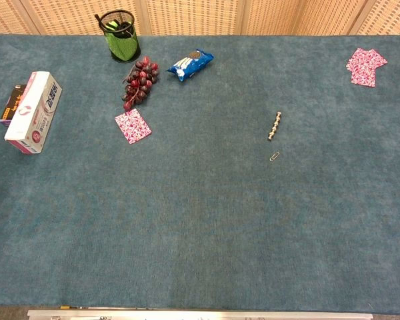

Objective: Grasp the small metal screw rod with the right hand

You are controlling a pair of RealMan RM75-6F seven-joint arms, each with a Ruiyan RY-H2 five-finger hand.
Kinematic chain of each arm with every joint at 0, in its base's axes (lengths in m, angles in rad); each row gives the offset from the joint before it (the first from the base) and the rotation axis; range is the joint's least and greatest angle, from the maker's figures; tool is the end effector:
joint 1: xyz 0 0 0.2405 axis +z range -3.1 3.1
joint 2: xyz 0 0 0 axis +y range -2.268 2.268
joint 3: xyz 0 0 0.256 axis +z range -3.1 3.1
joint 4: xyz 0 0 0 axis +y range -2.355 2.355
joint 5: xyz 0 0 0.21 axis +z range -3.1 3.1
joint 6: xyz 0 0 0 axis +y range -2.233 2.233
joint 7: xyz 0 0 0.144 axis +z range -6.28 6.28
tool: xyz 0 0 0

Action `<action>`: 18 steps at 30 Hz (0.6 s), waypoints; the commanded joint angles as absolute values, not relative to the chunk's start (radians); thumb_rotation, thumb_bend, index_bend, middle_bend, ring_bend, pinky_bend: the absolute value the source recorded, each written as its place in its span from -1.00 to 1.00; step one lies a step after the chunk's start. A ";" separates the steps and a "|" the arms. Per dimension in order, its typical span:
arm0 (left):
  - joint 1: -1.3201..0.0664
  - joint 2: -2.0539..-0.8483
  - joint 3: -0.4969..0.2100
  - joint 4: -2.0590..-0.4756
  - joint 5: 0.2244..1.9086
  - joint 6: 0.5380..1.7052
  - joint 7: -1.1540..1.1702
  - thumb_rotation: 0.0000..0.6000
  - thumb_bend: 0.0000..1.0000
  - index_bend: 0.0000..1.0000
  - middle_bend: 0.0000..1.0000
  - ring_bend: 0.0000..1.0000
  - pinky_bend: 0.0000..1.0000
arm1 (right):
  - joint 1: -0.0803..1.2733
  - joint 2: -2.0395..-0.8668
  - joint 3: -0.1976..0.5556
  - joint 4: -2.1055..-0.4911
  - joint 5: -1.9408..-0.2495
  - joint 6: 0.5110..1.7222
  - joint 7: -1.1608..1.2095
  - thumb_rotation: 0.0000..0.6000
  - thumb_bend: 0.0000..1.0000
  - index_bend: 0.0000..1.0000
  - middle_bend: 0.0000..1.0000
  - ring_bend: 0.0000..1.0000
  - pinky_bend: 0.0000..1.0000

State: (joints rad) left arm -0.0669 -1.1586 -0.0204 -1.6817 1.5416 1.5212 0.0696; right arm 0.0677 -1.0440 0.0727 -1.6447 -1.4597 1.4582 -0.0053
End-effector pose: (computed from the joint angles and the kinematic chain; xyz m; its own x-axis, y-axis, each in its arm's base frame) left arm -0.2912 0.1680 0.1397 0.3623 0.0069 0.9320 0.9315 -0.0375 -0.3618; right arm -0.3176 -0.1802 0.1822 0.4328 -0.0108 0.9014 -0.9004 0.0442 0.4329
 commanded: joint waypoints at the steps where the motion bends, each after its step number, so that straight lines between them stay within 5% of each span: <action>1: -0.067 -1.159 -0.020 -1.681 1.540 1.519 0.069 1.00 -0.59 -1.00 -0.87 -0.92 -0.98 | 0.069 -1.044 0.073 -1.645 -1.459 1.456 -0.006 1.00 -0.94 0.05 0.13 0.04 0.22; 18: -0.067 -1.162 -0.017 -1.677 1.543 1.516 0.074 1.00 -0.60 -1.00 -0.87 -0.92 -0.98 | 0.145 -1.017 0.076 -1.658 -1.530 1.381 0.019 1.00 -0.94 0.06 0.13 0.04 0.22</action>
